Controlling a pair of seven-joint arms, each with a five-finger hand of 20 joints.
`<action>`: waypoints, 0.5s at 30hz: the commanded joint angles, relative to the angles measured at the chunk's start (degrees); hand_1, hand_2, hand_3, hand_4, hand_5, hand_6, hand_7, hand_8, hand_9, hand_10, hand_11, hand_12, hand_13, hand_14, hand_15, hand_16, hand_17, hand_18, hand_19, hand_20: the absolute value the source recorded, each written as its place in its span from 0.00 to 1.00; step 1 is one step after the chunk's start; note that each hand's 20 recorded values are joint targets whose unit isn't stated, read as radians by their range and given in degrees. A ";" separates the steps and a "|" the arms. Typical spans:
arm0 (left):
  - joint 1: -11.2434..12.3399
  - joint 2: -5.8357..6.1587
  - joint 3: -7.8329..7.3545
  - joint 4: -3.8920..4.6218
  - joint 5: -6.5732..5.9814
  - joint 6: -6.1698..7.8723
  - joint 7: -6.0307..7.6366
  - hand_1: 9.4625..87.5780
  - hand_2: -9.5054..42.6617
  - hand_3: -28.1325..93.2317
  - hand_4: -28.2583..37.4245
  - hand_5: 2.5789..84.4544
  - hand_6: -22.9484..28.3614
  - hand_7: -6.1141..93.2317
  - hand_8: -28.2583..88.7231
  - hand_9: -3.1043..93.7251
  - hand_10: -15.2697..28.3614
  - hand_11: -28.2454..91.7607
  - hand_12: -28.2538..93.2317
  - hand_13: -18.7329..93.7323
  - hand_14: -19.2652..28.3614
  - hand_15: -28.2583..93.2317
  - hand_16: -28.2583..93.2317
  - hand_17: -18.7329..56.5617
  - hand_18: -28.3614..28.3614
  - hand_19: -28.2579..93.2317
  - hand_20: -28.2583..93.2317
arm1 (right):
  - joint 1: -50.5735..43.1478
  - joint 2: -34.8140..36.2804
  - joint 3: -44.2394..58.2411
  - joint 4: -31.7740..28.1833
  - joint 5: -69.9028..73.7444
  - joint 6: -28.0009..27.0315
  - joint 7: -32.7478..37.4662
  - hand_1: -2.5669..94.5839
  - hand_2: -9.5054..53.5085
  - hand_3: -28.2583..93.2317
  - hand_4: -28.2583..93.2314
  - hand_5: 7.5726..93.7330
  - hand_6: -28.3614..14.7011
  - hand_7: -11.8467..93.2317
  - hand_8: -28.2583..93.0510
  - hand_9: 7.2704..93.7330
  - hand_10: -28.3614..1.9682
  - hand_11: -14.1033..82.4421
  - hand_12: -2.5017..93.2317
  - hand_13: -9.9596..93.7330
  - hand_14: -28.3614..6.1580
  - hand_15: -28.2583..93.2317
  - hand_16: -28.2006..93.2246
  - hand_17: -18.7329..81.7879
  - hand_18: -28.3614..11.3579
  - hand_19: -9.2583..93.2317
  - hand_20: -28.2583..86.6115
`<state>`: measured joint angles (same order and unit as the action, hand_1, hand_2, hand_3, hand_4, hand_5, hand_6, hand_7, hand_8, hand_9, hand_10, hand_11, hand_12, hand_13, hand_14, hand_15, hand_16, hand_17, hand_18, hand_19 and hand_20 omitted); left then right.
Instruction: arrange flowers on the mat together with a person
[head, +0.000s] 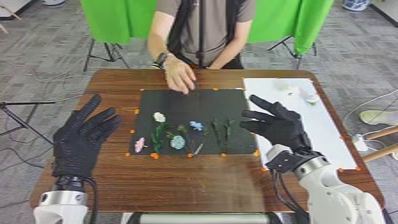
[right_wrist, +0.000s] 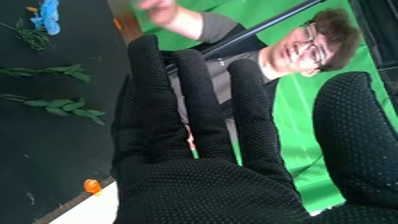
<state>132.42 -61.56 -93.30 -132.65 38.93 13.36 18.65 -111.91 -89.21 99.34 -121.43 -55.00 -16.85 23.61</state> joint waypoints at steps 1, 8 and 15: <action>0.04 -0.51 0.17 0.44 -0.23 -0.18 -0.98 0.14 0.40 0.85 0.00 0.39 0.61 0.17 0.16 0.41 0.86 0.46 0.32 0.41 1.00 0.67 0.14 0.18 0.96 0.81 0.16 | -0.36 -0.37 -0.19 -0.21 -1.08 0.41 -0.24 0.22 0.25 0.91 0.00 0.46 0.68 0.23 0.13 0.54 0.36 0.28 0.15 0.52 0.23 0.58 0.30 0.24 0.23 0.61 0.40; 0.04 -0.32 0.47 0.30 -0.29 0.16 -0.40 0.14 0.40 0.85 0.00 0.39 0.61 0.17 0.16 0.41 0.86 0.46 0.32 0.41 1.00 0.67 0.14 0.18 0.96 0.81 0.16 | 1.22 1.27 0.25 -0.03 -4.24 1.64 -0.97 0.23 0.25 0.91 0.00 0.46 0.68 0.23 0.13 0.54 0.35 0.28 0.15 0.53 0.22 0.59 0.30 0.24 0.26 0.61 0.41; -0.32 0.22 0.86 0.16 -0.42 0.47 0.29 0.14 0.40 0.85 0.00 0.39 0.61 0.17 0.16 0.41 0.86 0.46 0.32 0.41 1.00 0.67 0.14 0.18 0.96 0.81 0.15 | 4.11 8.42 -0.60 -0.11 -15.20 11.39 -3.18 0.23 0.24 0.91 0.00 0.45 0.69 0.23 0.13 0.55 0.33 0.30 0.15 0.56 0.21 0.61 0.30 0.26 0.22 0.65 0.42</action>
<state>132.03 -61.57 -93.00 -132.57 38.87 13.34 18.45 -110.69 -87.55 99.27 -121.42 -61.56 -14.89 22.80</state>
